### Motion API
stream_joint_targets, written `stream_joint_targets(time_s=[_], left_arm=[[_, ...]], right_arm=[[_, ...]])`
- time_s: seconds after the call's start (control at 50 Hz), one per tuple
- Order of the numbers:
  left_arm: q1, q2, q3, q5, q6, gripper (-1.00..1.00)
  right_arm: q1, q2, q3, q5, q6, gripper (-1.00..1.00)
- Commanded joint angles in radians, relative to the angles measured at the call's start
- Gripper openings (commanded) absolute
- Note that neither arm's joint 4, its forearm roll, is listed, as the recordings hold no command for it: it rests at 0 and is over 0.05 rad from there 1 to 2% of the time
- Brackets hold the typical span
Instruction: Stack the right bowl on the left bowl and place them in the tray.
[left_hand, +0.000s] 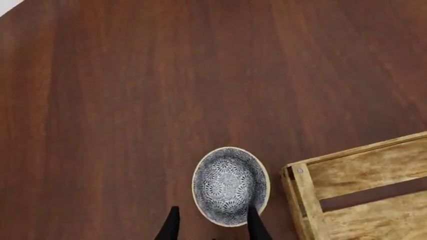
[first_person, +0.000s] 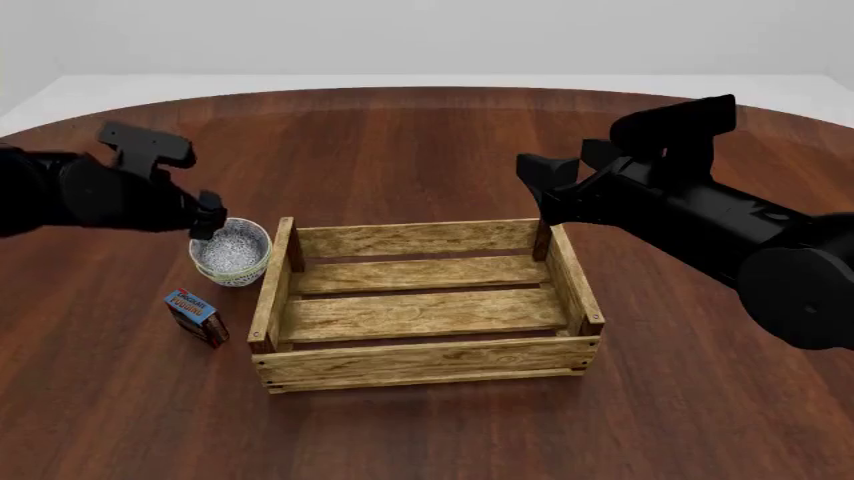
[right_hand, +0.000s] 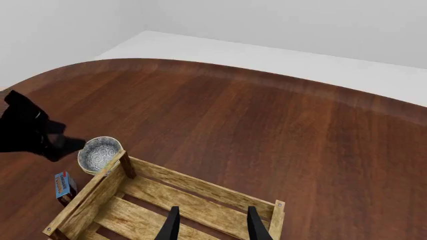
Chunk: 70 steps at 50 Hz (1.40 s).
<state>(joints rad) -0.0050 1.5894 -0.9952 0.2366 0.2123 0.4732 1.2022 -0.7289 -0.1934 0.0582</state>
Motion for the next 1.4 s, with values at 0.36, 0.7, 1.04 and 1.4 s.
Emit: stream_joint_targets(time_s=[0.36,0.7,1.04,1.4], left_arm=[[-0.083,0.038,0.044,0.011,0.161,1.00],[-0.121,0.062,0.086,-0.012,0.191,1.00],[-0.119,0.122,0.085,-0.046,0.213,1.00],[-0.122,0.199,0.080,-0.083,0.197,1.00]], right_arm=[[0.001,-0.001,0.000,0.001,-0.001,1.00],[0.001,-0.001,0.000,0.001,-0.001,1.00],[0.001,-0.001,0.000,0.001,0.000,1.00],[0.001,-0.001,0.000,0.001,0.000,1.00]])
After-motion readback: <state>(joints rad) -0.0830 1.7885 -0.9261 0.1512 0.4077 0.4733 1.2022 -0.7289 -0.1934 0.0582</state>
